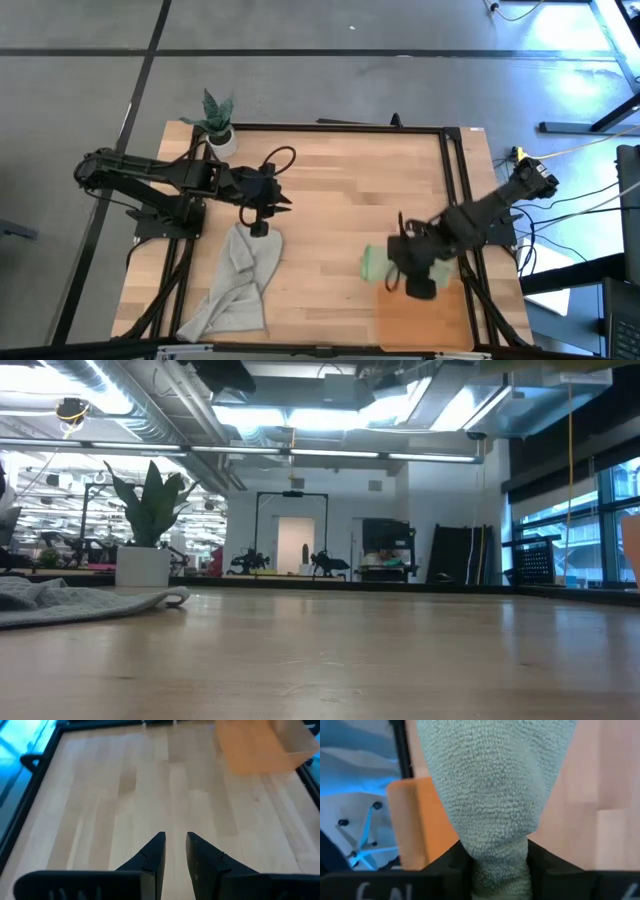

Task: Roll microfiber towels into tight, uniform cylinder then place into a basket
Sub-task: Put the green microfiber cloth into the orange bin

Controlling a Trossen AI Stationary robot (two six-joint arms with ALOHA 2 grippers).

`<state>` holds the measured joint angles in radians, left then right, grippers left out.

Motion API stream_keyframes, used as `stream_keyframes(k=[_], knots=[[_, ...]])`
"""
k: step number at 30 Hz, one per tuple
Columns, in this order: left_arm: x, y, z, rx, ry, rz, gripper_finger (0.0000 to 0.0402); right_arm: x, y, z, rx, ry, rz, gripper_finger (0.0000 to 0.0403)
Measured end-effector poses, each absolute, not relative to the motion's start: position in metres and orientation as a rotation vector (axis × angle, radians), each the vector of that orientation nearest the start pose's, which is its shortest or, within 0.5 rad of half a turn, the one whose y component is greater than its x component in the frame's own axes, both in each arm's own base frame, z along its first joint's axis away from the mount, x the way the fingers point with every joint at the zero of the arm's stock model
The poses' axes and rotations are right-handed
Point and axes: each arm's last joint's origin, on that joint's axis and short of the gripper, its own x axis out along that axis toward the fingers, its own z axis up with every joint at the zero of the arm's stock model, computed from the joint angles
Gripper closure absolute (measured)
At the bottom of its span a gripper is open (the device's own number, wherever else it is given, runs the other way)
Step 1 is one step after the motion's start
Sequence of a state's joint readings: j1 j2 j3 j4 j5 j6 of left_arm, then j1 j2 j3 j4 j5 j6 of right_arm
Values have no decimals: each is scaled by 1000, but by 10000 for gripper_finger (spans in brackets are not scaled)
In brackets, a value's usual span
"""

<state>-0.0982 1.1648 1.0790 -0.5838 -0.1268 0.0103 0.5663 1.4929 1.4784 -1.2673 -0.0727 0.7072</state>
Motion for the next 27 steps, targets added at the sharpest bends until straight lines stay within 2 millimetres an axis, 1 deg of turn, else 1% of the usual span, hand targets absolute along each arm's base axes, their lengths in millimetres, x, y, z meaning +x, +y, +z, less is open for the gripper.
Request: stream_keyframes(k=[3, 8, 13, 18, 21, 27], knots=[[240, -23, 325, 111, 661, 4, 334, 221, 169, 326, 269, 1395, 96, 298], [240, -24, 325, 114, 661, -1, 334, 211, 200, 310, 208, 1461, 124, 298], [240, -24, 325, 114, 661, 0, 334, 213, 222, 287, 146, 1531, 109, 298], [240, -24, 325, 114, 661, 0, 334, 216, 243, 263, 127, 1607, 133, 298], [240, -24, 325, 114, 661, 0, 334, 218, 252, 252, 121, 1625, 147, 298], [240, -24, 325, 114, 662, 0, 334, 224, 258, 232, 79, 1670, 103, 298]])
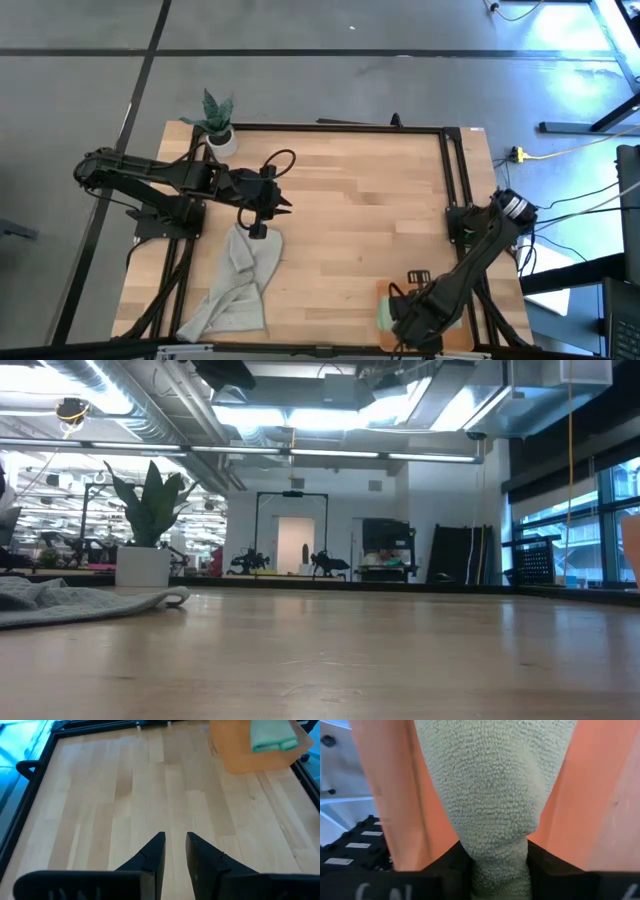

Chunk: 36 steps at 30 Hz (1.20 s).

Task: Roll microfiber towels into tight, uniform cylinder then place into a basket
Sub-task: Put the green microfiber cloth into the orange bin

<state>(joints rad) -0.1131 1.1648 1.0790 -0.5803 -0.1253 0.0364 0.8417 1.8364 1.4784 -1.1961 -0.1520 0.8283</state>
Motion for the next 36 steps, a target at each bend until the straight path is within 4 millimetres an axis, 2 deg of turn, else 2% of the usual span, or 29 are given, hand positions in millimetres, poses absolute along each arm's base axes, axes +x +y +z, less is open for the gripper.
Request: stream_keyframes(k=[5, 12, 16, 25, 36], knots=[[240, -24, 325, 114, 662, 0, 334, 226, 263, 221, 66, 1709, 125, 298], [240, -24, 325, 114, 664, 0, 334, 218, 268, 221, 59, 1744, 139, 298], [240, -24, 325, 114, 664, 0, 334, 217, 262, 216, 34, 1725, 37, 298], [240, -24, 325, 115, 664, 0, 334, 211, 251, 184, 2, 1745, -4, 298], [240, -24, 325, 114, 665, 0, 334, 207, 239, 171, -73, 1758, -55, 298]])
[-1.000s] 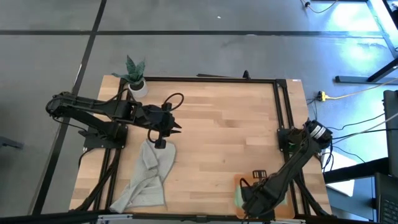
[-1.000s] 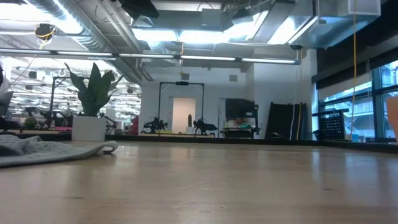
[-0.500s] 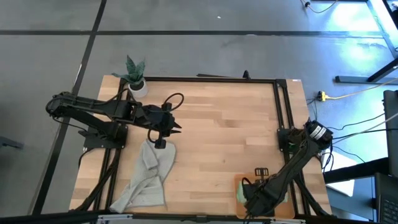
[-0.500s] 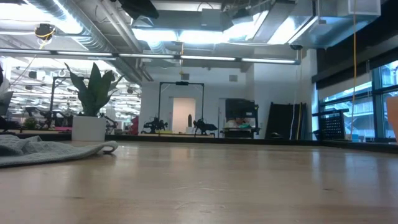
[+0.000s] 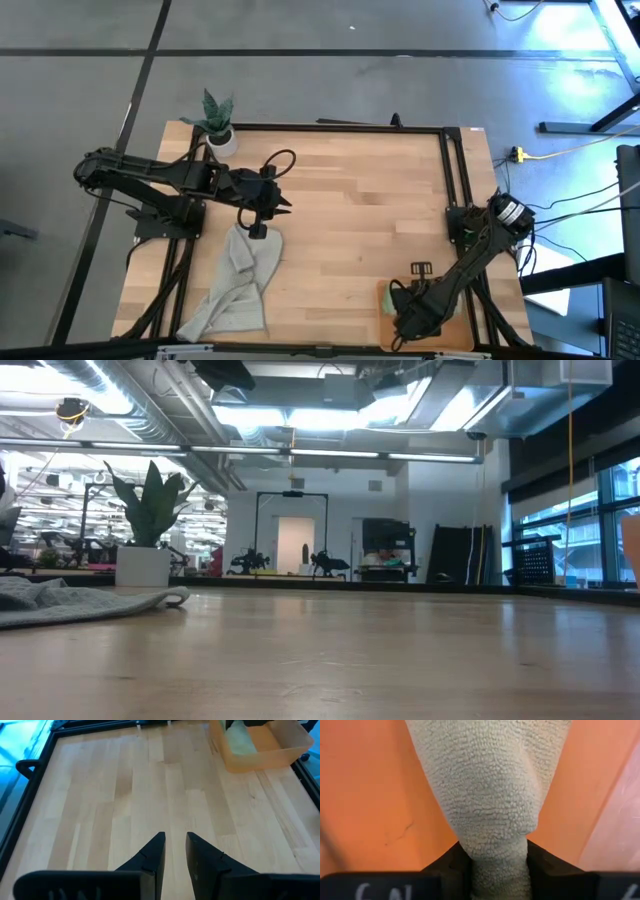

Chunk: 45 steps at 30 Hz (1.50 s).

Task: Roll microfiber towels into tight, uniform cylinder then place into a basket
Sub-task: Put the green microfiber cloth into the orange bin

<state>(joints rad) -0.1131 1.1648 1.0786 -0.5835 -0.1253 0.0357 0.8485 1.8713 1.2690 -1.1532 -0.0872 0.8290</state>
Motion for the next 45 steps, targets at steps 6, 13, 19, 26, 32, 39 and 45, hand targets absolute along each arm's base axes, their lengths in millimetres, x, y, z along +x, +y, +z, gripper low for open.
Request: stream_keyframes(k=[6, 13, 19, 26, 32, 39, 45], knots=[[240, -24, 325, 114, 665, 0, 334, 207, 239, 171, -69, 1758, -60, 298], [240, -24, 325, 114, 665, 0, 334, 207, 239, 171, -81, 1759, -43, 298], [240, -24, 325, 114, 665, 0, 334, 208, 239, 171, -84, 1760, -39, 287], [240, -23, 325, 113, 665, 0, 334, 208, 238, 171, -85, 1760, -38, 245], [240, -23, 325, 113, 666, 0, 334, 208, 238, 171, -55, 1788, -23, 220], [240, -23, 325, 114, 666, 0, 334, 211, 237, 171, 7, 1832, 4, 217], [240, -23, 325, 113, 666, 0, 334, 213, 236, 171, -22, 1774, -36, 217]])
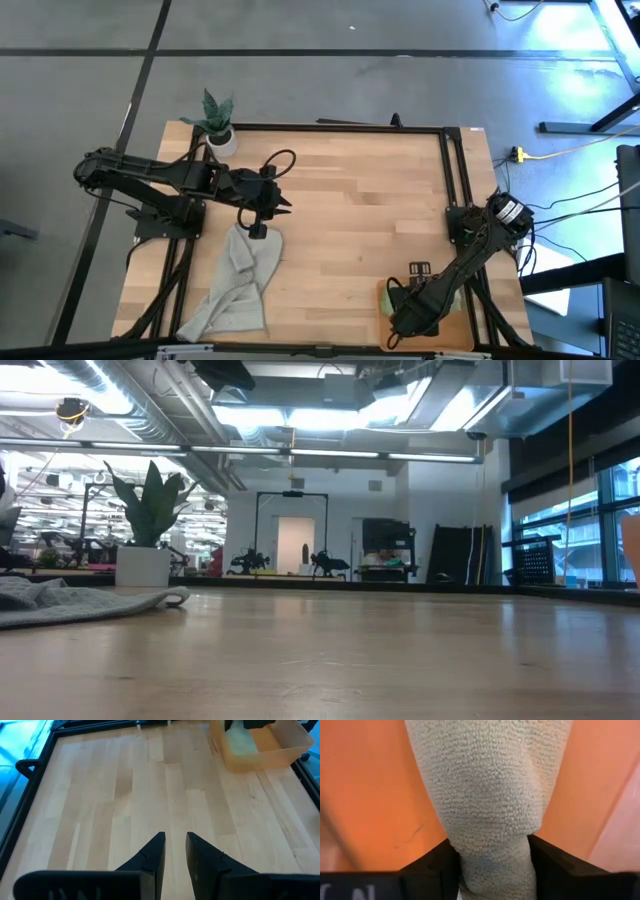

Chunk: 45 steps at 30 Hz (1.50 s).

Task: Roll microfiber towels into tight, uniform cylinder then place into a basket
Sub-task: Put the green microfiber cloth into the orange bin

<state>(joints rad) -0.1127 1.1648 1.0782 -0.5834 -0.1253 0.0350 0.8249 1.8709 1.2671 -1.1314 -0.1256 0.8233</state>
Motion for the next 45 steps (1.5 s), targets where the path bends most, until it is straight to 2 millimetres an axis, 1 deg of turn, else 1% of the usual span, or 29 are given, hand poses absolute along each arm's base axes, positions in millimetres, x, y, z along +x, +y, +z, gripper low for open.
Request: stream_keyframes(k=[5, 9, 13, 19, 23, 34, 38, 42, 45], knots=[[240, -23, 325, 113, 666, 1, 334, 214, 235, 171, -38, 1754, -50, 217], [240, -23, 325, 113, 666, 1, 334, 215, 235, 171, -89, 1747, 8, 217], [240, -23, 325, 113, 665, 1, 334, 216, 235, 170, -99, 1741, 35, 218], [240, -23, 325, 113, 665, 1, 334, 219, 235, 170, -103, 1720, 59, 236], [240, -24, 325, 113, 665, 0, 334, 220, 235, 170, -125, 1692, 43, 238], [240, -24, 325, 112, 665, 0, 334, 220, 235, 170, -130, 1689, 49, 187], [239, -26, 325, 93, 666, -75, 334, 221, 235, 170, -126, 1686, 49, 176], [239, -28, 325, 112, 664, -162, 334, 222, 236, 170, -118, 1674, 60, 174], [239, -28, 325, 111, 663, -174, 334, 223, 238, 170, -108, 1660, 71, 173]])
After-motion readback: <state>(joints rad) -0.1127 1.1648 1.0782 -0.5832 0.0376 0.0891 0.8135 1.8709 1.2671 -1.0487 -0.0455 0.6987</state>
